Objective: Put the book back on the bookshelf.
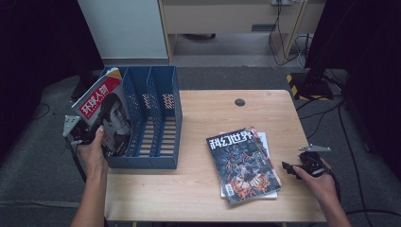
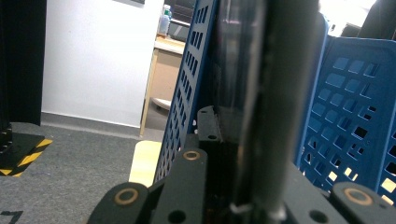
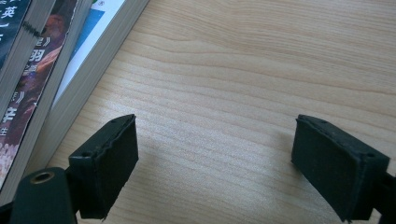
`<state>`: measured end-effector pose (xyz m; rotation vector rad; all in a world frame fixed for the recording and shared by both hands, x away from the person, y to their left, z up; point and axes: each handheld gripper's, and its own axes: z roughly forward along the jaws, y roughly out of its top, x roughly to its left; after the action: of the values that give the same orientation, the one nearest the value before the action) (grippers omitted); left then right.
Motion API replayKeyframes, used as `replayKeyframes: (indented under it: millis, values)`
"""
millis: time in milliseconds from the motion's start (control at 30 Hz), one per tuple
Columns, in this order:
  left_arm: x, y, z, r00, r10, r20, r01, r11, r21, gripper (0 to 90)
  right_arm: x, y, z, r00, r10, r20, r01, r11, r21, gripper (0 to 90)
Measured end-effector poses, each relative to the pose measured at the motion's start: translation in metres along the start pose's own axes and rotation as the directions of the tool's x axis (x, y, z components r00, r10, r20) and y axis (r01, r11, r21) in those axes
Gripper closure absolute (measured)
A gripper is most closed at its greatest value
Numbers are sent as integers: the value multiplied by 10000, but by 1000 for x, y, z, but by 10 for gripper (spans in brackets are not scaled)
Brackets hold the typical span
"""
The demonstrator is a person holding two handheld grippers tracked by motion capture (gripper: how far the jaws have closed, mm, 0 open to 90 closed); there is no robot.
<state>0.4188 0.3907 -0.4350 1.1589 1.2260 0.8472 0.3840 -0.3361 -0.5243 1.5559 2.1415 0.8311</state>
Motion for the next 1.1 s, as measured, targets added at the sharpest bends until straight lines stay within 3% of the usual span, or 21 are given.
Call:
replayKeyframes:
  millis: [1100]
  values:
    - [2,-5,0,9999,-130,-63,129,9998,-173,863,1,-1,1,10000,-74,-59,75,9999,92,145]
